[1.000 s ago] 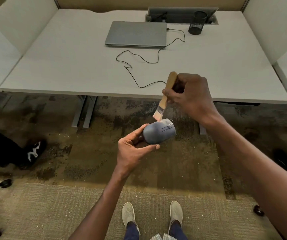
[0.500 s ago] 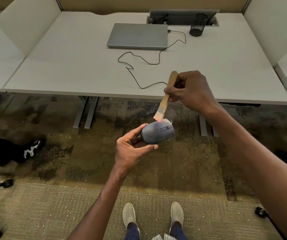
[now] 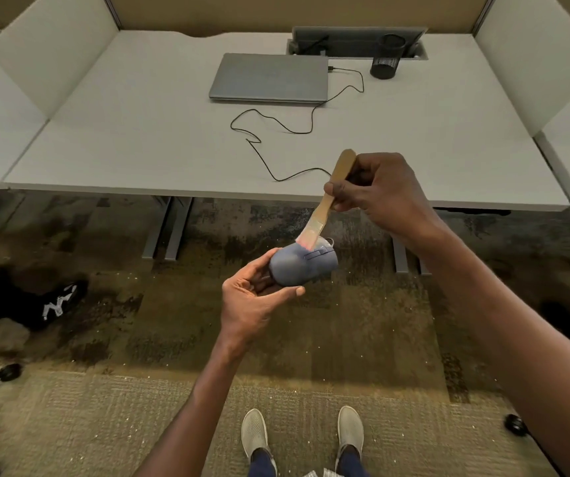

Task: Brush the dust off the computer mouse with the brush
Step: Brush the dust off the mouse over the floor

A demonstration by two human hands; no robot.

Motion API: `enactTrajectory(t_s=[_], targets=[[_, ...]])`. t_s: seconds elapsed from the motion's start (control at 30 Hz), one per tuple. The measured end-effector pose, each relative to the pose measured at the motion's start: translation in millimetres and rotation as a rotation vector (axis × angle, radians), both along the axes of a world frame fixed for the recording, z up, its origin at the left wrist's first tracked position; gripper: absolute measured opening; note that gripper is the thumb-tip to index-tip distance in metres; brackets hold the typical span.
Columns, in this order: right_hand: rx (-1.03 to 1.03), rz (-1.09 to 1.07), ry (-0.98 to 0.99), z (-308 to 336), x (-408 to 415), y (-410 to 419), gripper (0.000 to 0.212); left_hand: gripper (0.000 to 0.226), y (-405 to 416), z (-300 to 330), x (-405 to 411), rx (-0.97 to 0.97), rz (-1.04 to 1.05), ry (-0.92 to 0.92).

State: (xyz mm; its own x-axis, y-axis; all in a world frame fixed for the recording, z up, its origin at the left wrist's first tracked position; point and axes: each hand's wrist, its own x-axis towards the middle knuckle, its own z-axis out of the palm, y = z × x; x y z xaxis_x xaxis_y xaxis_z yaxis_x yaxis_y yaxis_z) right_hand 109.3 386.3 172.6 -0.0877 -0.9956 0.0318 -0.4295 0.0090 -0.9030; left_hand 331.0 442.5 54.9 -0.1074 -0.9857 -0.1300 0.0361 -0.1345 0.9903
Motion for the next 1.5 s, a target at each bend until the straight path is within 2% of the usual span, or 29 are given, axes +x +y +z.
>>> enactTrajectory(t_s=[0.13,0.33,0.47,0.67,0.8,1.0,1.17,1.33,1.5], targets=[[0.005,0.008,-0.009,-7,-3,5,0.019,0.077,-1,0,0,-0.002,0.008,0.024],[-0.075,-0.069,0.118,-10,-15,4,0.018,0.074,0,1,0,0.003,0.019,0.05],[-0.058,-0.02,0.025,-6,-12,6,0.022,0.075,0,2,0,0.0,0.011,0.062],[-0.084,-0.053,0.069,-7,-18,7,0.019,0.071,2,4,2,0.002,0.011,0.071],[-0.055,0.019,-0.074,-4,-16,12,0.015,0.071,3,5,2,0.002,0.005,0.079],[-0.064,-0.024,0.025,-10,-25,12,0.007,0.071,7,5,3,0.01,0.029,0.101],[-0.076,0.019,-0.075,-7,-20,18,0.008,0.071,9,6,3,0.004,0.026,0.104],[-0.056,-0.025,-0.008,-11,-24,18,0.004,0.071,12,7,3,-0.001,0.038,0.107],[-0.069,-0.026,-0.081,-4,-22,23,0.011,0.071,12,8,2,-0.003,0.033,0.116]])
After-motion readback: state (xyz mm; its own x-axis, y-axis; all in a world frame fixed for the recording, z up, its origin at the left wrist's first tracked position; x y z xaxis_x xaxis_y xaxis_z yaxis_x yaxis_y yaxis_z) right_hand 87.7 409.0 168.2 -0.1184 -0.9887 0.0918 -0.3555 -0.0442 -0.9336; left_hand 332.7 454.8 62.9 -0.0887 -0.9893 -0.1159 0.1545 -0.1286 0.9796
